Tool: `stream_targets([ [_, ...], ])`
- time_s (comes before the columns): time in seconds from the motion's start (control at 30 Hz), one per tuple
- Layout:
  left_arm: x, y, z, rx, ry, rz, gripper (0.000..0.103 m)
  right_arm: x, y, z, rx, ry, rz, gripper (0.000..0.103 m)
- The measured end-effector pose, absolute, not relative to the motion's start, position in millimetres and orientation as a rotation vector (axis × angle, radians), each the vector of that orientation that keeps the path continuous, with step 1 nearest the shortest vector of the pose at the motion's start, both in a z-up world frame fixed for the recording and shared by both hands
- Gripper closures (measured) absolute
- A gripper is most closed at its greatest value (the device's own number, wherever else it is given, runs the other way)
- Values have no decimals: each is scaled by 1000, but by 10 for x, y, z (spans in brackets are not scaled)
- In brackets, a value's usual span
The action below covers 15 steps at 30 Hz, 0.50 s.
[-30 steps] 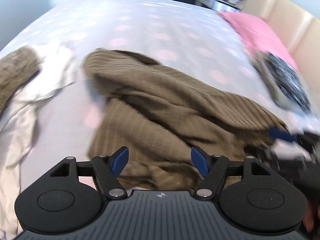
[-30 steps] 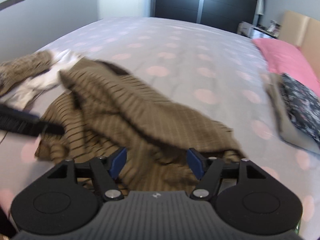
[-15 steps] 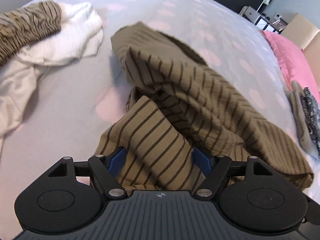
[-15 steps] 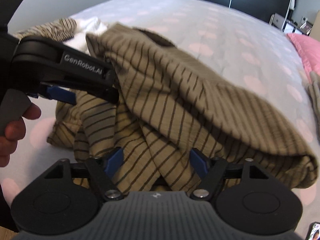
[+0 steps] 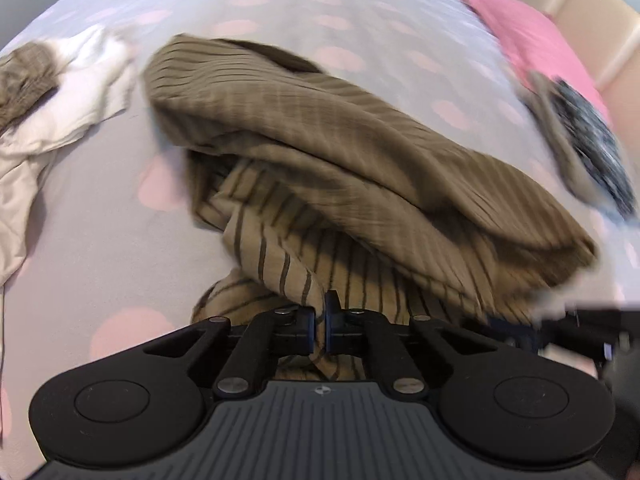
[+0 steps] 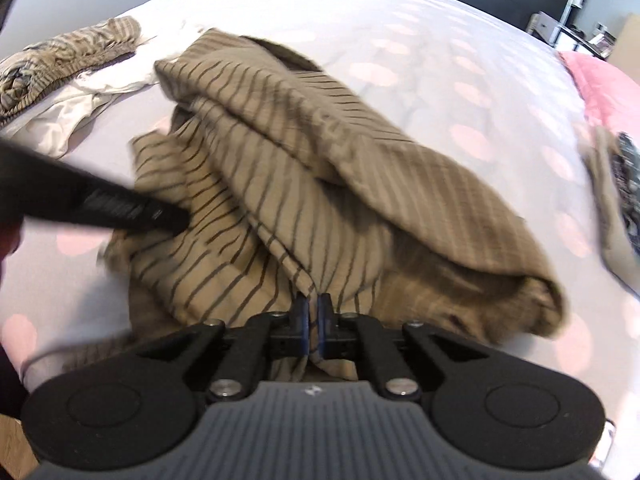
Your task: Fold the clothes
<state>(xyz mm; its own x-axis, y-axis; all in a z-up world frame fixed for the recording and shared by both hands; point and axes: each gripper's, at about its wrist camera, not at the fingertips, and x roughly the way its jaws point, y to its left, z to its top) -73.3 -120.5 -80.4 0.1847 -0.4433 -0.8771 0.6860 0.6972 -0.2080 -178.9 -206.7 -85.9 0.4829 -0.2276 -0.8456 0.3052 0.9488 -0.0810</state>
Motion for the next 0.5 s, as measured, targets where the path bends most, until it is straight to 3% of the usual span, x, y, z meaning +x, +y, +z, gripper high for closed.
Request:
stream_targets([
  [0.2, -1217, -1098, -593, 273, 1152, -944, 101, -2166, -2137, -594, 59, 1027, -389, 100],
  [0.5, -1769, -933, -512, 301, 1244, -1101, 103, -2719, -2059, -634, 83, 1141, -425, 103],
])
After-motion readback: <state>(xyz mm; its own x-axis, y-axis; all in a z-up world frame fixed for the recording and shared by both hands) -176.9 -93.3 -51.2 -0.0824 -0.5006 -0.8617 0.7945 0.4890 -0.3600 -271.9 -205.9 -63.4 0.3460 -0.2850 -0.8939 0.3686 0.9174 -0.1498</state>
